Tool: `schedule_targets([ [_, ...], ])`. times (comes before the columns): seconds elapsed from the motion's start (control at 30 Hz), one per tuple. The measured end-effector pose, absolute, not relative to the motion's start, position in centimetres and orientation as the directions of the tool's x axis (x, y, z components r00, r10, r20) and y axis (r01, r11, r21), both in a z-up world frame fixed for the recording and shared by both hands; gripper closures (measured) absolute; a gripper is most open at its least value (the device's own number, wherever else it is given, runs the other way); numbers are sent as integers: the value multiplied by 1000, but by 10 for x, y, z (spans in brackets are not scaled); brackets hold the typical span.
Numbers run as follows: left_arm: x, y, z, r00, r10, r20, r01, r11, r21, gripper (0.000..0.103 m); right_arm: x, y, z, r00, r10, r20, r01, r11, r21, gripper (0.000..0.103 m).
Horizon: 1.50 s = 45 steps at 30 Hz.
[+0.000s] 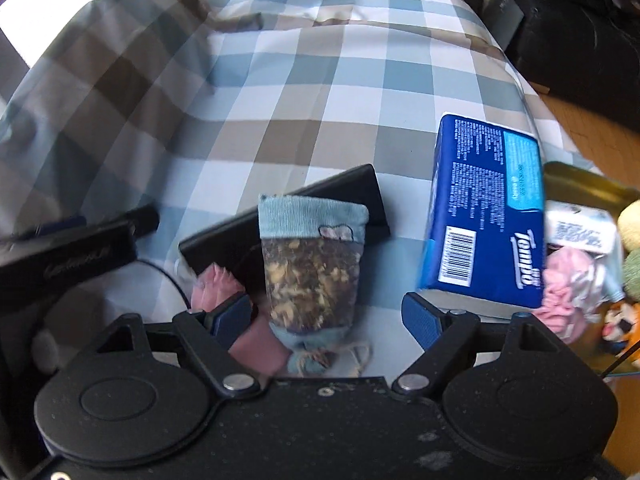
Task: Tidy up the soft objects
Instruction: 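Grasp the mesh bag of dried mushrooms with the right gripper, then grasp the pink cloth pouch with the left gripper while the right gripper holds the mesh bag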
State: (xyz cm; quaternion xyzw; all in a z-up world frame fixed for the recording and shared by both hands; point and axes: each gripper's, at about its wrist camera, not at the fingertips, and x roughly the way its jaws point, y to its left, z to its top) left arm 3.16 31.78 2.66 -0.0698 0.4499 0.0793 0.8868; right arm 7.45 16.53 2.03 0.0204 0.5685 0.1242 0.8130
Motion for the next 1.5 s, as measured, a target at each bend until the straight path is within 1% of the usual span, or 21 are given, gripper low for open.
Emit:
schedule_targets([
  [0.13,31,321,26,581,65,-811,-214,974,-75,23,76,168,2,312,241,-919,-119,970,214,20],
  [0.27,32,321,25,583,63,-810,-212,974,-76,23,73,175,-9,355,219,-909,-125,975,185,20],
  [0.5,33,319,23,587,45,-808,-197,976,-89,23,76,174,-43,317,232,-920,-45,972,229,21],
  [0.57,34,318,21,587,35,-809,-191,977,-97,23,75,172,-53,314,223,-923,-16,973,230,29],
  [0.6,34,318,21,588,30,-808,-189,977,-100,23,72,170,-55,333,223,-916,-10,972,233,29],
  [0.63,34,318,21,589,25,-808,-185,977,-105,23,68,169,-53,354,219,-909,-10,973,231,34],
  [0.67,34,317,21,592,19,-806,-180,978,-109,23,65,168,-52,360,225,-905,-19,972,234,49],
  [0.77,33,314,21,598,4,-801,-162,980,-116,23,56,163,-46,358,186,-915,10,979,203,52],
  [0.97,32,300,21,600,7,-800,-107,992,-71,23,19,127,-43,346,108,-932,138,977,164,54],
  [1.13,28,268,19,599,36,-800,1,999,45,23,-8,111,-42,373,-3,-928,142,988,54,53],
  [1.2,24,254,16,590,38,-807,35,997,72,23,-14,106,-43,380,-5,-925,142,988,53,53],
  [1.33,16,230,3,551,28,-834,78,993,85,22,-19,101,-47,402,3,-916,135,989,62,53],
  [1.43,17,214,-10,522,106,-846,96,979,181,22,-18,94,-56,407,29,-913,141,985,95,49],
  [1.5,21,210,-17,496,131,-859,112,971,212,22,-21,91,-57,425,42,-904,138,984,111,47],
])
